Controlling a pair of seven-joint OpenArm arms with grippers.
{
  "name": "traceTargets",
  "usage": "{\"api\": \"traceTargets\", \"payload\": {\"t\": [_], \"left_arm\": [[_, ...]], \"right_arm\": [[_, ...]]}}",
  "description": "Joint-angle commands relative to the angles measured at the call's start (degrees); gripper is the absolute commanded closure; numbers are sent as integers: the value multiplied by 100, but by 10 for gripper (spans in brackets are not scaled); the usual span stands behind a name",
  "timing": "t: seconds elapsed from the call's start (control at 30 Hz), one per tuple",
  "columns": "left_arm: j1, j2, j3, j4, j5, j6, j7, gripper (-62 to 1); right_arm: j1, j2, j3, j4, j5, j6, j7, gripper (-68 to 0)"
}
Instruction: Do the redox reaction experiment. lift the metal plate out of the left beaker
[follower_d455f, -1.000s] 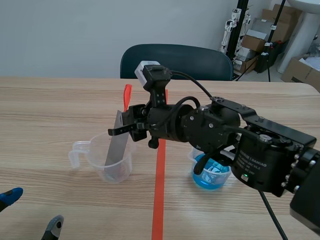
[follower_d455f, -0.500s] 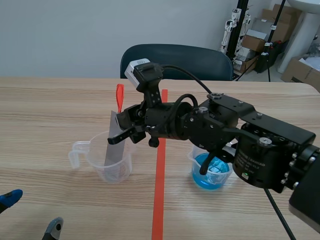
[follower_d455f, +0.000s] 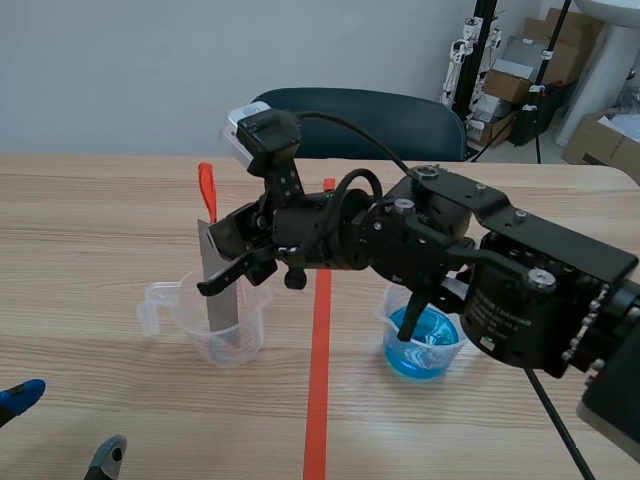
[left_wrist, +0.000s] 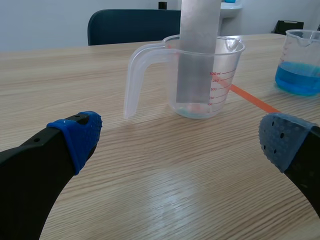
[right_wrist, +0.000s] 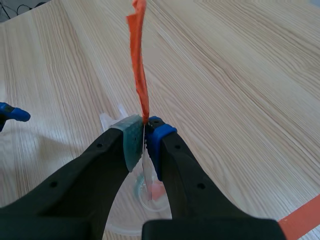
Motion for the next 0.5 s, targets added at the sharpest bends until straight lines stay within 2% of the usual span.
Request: {"api": "traceTargets", "payload": {"t": [0.0, 0.27, 0.47], "left_arm": [[15, -68, -7, 76, -39, -15, -262, -623], [15, -68, -7, 76, -39, -15, -262, -623], [15, -68, -7, 76, -39, -15, -262, -623]], "right_arm": [[114, -4, 11, 181, 63, 24, 48, -6], [116, -2, 11, 326, 26, 280, -144, -6], [116, 2, 11, 481, -361, 302, -289, -6]]}}
